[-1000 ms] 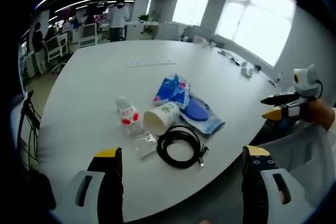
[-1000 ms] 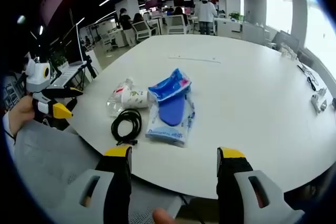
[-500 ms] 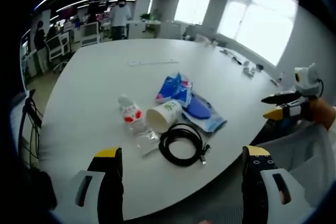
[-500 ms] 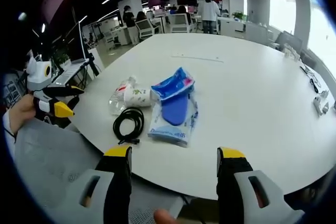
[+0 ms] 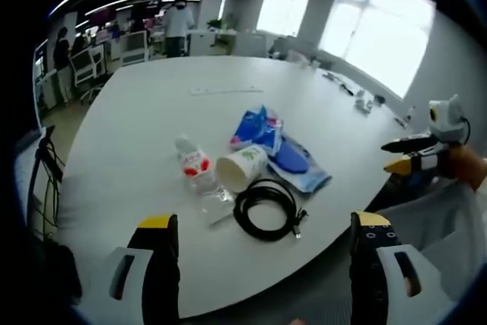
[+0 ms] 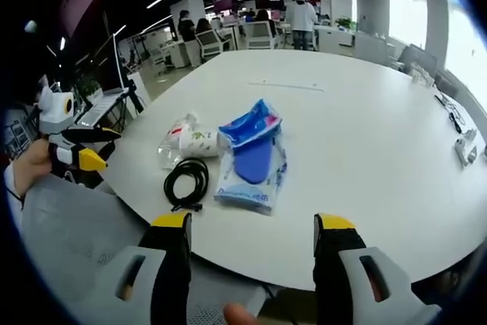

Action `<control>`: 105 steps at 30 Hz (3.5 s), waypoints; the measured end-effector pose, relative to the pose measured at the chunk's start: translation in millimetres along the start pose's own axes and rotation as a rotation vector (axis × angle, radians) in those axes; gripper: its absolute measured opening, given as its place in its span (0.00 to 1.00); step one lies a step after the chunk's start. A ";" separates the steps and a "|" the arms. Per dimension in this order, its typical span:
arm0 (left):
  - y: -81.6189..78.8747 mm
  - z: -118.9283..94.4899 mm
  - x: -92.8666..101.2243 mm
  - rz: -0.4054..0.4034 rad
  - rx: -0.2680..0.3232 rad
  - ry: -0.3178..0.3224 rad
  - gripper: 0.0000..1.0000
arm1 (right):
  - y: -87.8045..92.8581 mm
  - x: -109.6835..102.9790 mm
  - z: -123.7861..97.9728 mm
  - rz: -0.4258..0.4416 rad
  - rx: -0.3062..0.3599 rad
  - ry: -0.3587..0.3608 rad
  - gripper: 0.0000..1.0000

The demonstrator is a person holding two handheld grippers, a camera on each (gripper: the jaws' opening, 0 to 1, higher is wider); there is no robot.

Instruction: Arrange the tabletop items into an orderly group along one side of the table until the central work area is clear of visible clutter.

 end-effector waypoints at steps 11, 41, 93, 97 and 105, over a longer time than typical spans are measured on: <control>0.7 1.4 1.2 0.009 -0.013 0.005 0.90 | 2.0 -3.8 -0.5 -0.030 -0.020 -0.007 0.62; -0.5 -1.0 9.3 0.080 -0.046 -0.035 0.87 | -0.1 -16.3 2.8 -0.145 -0.029 -0.036 0.61; 3.8 4.6 1.2 0.069 -0.086 -0.030 0.85 | -32.3 -4.1 26.9 -0.241 0.042 -0.135 0.60; 4.7 5.2 1.5 0.069 -0.096 -0.026 0.85 | -34.3 -5.5 31.5 -0.249 0.042 -0.146 0.60; 5.3 4.9 1.1 0.068 -0.101 -0.025 0.84 | -42.1 -14.2 40.1 -0.278 0.039 -0.177 0.60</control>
Point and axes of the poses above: the point that each gripper's makers call its tool centre point, and the gripper's own axes: z roughly forward along the fingers, x roughly to its right, y roughly out of its underside, the point moved 10 cm from there along -z, roughly backward along the fingers, and after that the axes turned 14 degrees about y, right-handed, at the moved point
